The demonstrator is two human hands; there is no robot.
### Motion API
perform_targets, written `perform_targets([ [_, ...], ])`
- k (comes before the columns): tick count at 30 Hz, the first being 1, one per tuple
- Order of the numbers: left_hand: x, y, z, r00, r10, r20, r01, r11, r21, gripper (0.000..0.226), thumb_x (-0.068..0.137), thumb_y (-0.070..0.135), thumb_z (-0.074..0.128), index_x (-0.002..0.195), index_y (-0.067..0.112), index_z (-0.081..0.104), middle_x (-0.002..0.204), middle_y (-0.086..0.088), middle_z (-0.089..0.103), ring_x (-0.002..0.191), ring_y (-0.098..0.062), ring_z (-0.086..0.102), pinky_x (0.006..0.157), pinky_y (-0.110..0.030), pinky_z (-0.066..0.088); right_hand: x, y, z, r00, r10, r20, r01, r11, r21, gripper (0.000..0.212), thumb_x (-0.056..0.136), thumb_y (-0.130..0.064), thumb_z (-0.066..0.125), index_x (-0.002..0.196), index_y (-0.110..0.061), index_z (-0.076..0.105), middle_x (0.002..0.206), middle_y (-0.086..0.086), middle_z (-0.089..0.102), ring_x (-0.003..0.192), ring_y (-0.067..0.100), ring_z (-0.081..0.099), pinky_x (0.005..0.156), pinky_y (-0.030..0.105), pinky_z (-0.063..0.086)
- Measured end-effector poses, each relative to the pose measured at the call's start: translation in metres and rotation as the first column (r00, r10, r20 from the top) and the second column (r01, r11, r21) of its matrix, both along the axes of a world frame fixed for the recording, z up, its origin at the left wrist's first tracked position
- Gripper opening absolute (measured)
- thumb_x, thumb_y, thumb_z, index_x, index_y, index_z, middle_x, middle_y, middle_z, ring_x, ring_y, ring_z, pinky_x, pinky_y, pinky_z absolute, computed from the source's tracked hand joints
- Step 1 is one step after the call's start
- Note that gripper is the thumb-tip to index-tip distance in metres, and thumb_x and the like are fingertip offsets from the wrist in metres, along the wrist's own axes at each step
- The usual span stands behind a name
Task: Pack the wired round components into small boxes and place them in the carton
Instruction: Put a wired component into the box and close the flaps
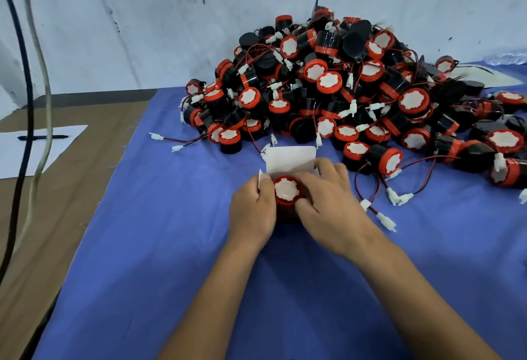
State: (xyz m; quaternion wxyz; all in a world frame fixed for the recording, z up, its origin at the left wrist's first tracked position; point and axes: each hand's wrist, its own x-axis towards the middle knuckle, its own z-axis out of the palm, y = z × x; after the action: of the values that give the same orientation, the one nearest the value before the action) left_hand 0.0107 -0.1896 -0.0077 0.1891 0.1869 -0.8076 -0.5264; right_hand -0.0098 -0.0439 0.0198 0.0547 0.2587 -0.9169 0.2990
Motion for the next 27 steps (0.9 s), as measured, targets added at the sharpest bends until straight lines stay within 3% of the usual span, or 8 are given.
perform_targets([
  [2,0.001,0.001,-0.001,1.0,-0.003,-0.008,0.003,0.998,-0.059,0.041,0.109,0.032,0.04,0.09,0.006,0.066,0.084,-0.005,0.071,0.086,-0.029,0.065,0.078,-0.052,0.052,0.002,-0.003,-0.001,0.999,-0.041,-0.01,0.041,0.999,0.016,0.053,0.089,-0.058,0.035,0.12,-0.028,0.067,0.132,-0.005,0.04,0.128,0.019,0.033,0.09,0.036,0.051],
  [4,0.0,-0.001,-0.002,1.0,-0.009,-0.003,0.009,0.999,-0.049,0.037,0.107,0.031,0.045,0.092,0.007,0.067,0.085,-0.006,0.072,0.085,-0.028,0.066,0.08,-0.053,0.053,0.001,-0.002,-0.002,0.99,-0.115,-0.086,0.118,0.993,0.022,0.056,0.087,-0.069,0.047,0.118,-0.026,0.066,0.137,-0.004,0.039,0.126,0.018,0.039,0.084,0.033,0.052],
  [8,0.0,-0.006,-0.002,0.997,-0.077,-0.014,0.077,0.996,0.053,0.022,0.103,0.031,0.057,0.089,0.024,0.072,0.085,0.005,0.075,0.083,-0.015,0.069,0.075,-0.037,0.057,-0.002,0.001,-0.002,0.969,-0.207,-0.136,0.208,0.978,-0.006,0.041,0.086,-0.057,0.072,0.109,-0.023,0.066,0.115,-0.003,0.043,0.1,0.017,0.051,0.067,0.029,0.045],
  [14,-0.002,-0.005,-0.006,0.997,-0.072,-0.036,0.071,0.997,-0.03,0.006,0.096,0.027,0.069,0.091,0.029,0.071,0.084,0.017,0.073,0.08,-0.004,0.067,0.064,-0.02,0.051,0.002,0.002,0.003,0.961,-0.228,-0.158,0.237,0.971,0.037,0.027,0.098,-0.039,0.063,0.124,-0.031,0.065,0.108,-0.004,0.044,0.091,0.017,0.051,0.065,0.031,0.047],
  [16,-0.001,-0.005,-0.005,0.999,-0.045,-0.023,0.044,0.999,-0.025,0.005,0.095,0.028,0.07,0.09,0.029,0.071,0.083,0.015,0.073,0.079,-0.003,0.067,0.064,-0.022,0.05,0.001,0.005,0.008,0.95,-0.27,-0.154,0.281,0.958,0.054,0.039,0.096,-0.05,0.063,0.127,-0.027,0.053,0.109,-0.003,0.05,0.085,0.022,0.058,0.063,0.034,0.046],
  [20,0.0,0.0,-0.002,1.0,0.002,-0.009,-0.002,1.0,-0.01,0.007,0.096,0.031,0.069,0.098,0.024,0.071,0.091,0.011,0.074,0.087,-0.01,0.069,0.077,-0.038,0.058,-0.001,0.016,0.021,0.892,-0.412,-0.186,0.439,0.887,0.142,0.047,0.093,-0.063,0.059,0.104,-0.02,0.043,0.077,-0.001,0.057,0.069,0.028,0.06,0.055,0.034,0.039],
  [26,-0.001,0.004,-0.001,0.999,0.041,0.005,-0.041,0.999,-0.01,0.013,0.092,0.035,0.074,0.094,0.023,0.07,0.087,0.008,0.074,0.084,-0.013,0.07,0.078,-0.045,0.059,0.017,-0.005,0.024,0.976,-0.219,-0.004,0.216,0.967,-0.134,0.005,0.097,-0.021,0.061,0.096,-0.017,0.065,0.084,-0.004,0.069,0.08,0.019,0.064,0.072,0.041,0.055],
  [27,-0.001,0.004,-0.001,0.999,0.037,0.003,-0.037,0.999,-0.004,0.014,0.09,0.037,0.077,0.093,0.025,0.07,0.086,0.009,0.074,0.083,-0.011,0.07,0.077,-0.044,0.059,0.02,-0.01,0.022,0.98,-0.199,0.012,0.199,0.97,-0.14,0.011,0.099,-0.015,0.056,0.099,-0.017,0.067,0.087,-0.004,0.07,0.082,0.018,0.064,0.073,0.04,0.054],
])
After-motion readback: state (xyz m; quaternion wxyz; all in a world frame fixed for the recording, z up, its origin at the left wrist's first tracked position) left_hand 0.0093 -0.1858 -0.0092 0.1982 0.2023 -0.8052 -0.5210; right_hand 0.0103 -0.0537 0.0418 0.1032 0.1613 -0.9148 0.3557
